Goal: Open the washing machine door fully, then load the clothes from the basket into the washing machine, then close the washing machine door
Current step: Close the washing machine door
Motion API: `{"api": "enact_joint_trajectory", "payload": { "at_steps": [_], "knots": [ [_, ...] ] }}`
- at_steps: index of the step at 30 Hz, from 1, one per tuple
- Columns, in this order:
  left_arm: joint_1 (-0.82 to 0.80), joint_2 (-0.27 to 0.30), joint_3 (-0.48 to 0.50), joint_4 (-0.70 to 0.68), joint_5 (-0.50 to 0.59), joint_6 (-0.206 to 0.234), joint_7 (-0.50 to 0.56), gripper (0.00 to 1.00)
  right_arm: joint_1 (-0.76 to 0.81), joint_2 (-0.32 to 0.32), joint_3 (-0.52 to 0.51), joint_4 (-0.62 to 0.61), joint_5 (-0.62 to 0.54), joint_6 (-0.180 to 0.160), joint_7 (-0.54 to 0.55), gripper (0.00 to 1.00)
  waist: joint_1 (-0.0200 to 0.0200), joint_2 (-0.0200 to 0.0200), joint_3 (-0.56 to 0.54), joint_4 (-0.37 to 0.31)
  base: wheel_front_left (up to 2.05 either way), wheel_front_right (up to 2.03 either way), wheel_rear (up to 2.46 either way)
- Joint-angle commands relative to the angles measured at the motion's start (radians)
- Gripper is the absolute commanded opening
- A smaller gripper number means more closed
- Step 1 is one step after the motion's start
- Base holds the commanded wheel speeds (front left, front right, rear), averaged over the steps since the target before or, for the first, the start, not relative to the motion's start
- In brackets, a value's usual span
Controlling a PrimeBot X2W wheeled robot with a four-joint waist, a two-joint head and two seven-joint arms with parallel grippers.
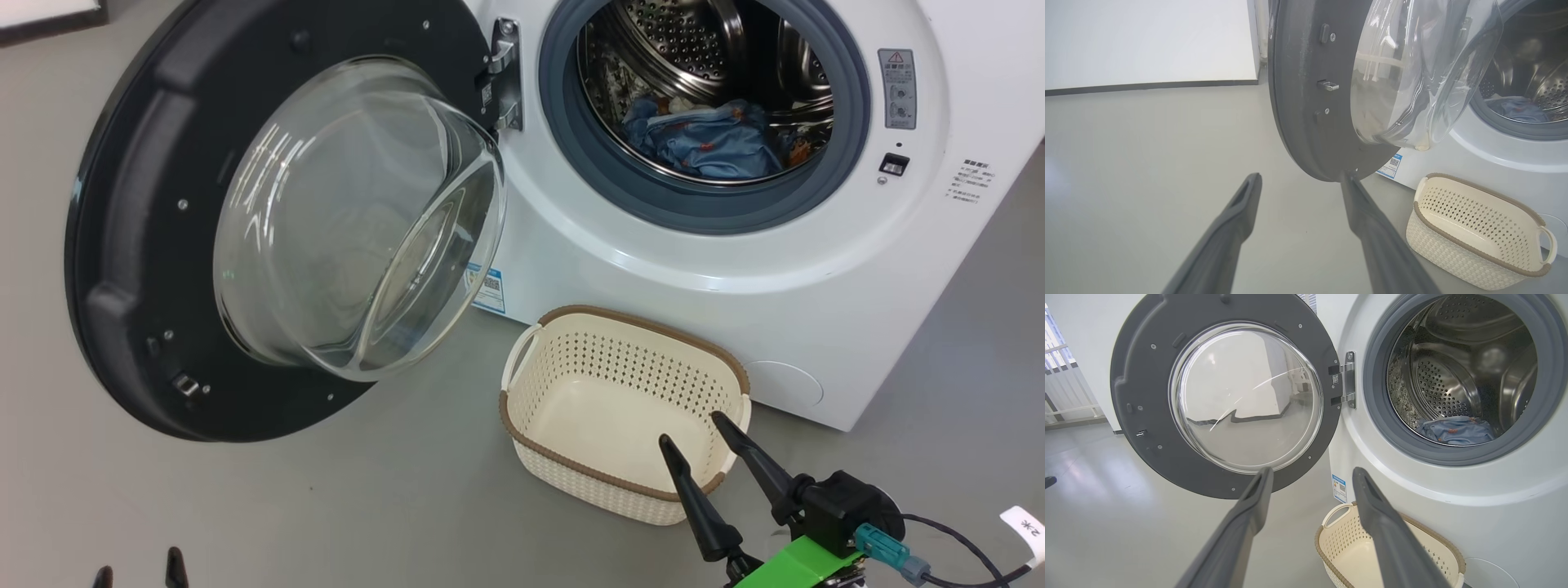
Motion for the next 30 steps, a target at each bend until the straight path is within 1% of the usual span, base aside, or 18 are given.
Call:
{"api": "enact_joint_trajectory", "payload": {
  "at_steps": [1,3,4,7,10,11,14,17,21,24,26,30],
  "knots": [
    [-0.020,0.009,0.038,-0.030,-0.016,0.011,-0.006,0.88,-0.039,-0.006,0.029,-0.020,0.012,0.003,-0.005,1.00,0.0000,0.0000,0.004,0.003,0.00,0.00,0.00],
    [-0.022,0.009,0.045,-0.023,-0.066,0.015,-0.006,0.18,-0.040,-0.007,0.031,-0.018,0.013,0.003,-0.005,1.00,0.0000,0.0000,0.005,0.004,0.00,0.00,0.00],
    [-0.025,0.009,0.051,-0.020,-0.097,0.017,-0.006,0.00,-0.040,-0.007,0.031,-0.018,0.014,0.003,-0.005,1.00,0.0000,0.0000,0.006,0.005,0.00,0.00,0.00],
    [-0.032,0.009,0.064,-0.017,-0.138,0.017,-0.006,0.00,-0.036,-0.006,0.029,-0.017,0.016,0.003,-0.005,1.00,0.0000,0.0000,0.008,0.006,0.00,0.00,0.00],
    [-0.043,0.009,0.096,-0.014,-0.207,0.006,-0.006,0.00,-0.030,-0.005,0.027,-0.017,0.015,0.003,-0.005,1.00,0.0000,0.0000,0.011,0.008,0.00,0.00,0.00],
    [-0.043,0.009,0.096,-0.014,-0.207,0.006,-0.006,0.00,-0.030,-0.005,0.027,-0.017,0.015,0.003,-0.005,1.00,0.0000,0.0000,0.011,0.008,0.00,0.00,0.00],
    [-0.062,0.009,0.141,-0.003,-0.291,-0.016,-0.006,0.00,-0.024,-0.003,0.023,-0.018,0.013,0.003,-0.005,1.00,0.0000,0.0000,0.014,0.010,0.00,0.00,0.00],
    [-0.097,0.009,0.204,0.013,-0.420,-0.046,-0.006,0.00,-0.018,-0.001,0.018,-0.019,0.012,0.003,-0.005,1.00,0.0000,0.0000,0.019,0.013,0.00,0.00,0.00],
    [-0.168,0.009,0.303,0.043,-0.616,-0.111,-0.006,0.00,-0.012,-0.001,0.015,-0.019,0.011,0.003,-0.005,1.00,0.0000,0.0000,0.026,0.018,0.00,0.00,0.00],
    [-0.234,0.011,0.369,0.060,-0.799,-0.160,0.009,0.00,-0.007,-0.002,0.011,-0.021,0.010,0.003,-0.005,1.00,0.0000,0.0000,0.029,0.021,0.00,0.00,0.00],
    [-0.284,0.030,0.424,0.059,-0.910,-0.166,0.055,0.00,-0.003,-0.003,0.007,-0.022,0.009,0.003,-0.005,1.00,0.0000,0.0000,0.033,0.023,0.00,0.00,0.00],
    [-0.383,0.113,0.493,0.074,-1.055,-0.148,0.151,0.00,0.001,-0.007,0.007,-0.022,0.004,0.003,-0.005,1.00,0.0000,0.0000,0.055,0.028,0.00,0.00,0.00]
  ]
}}
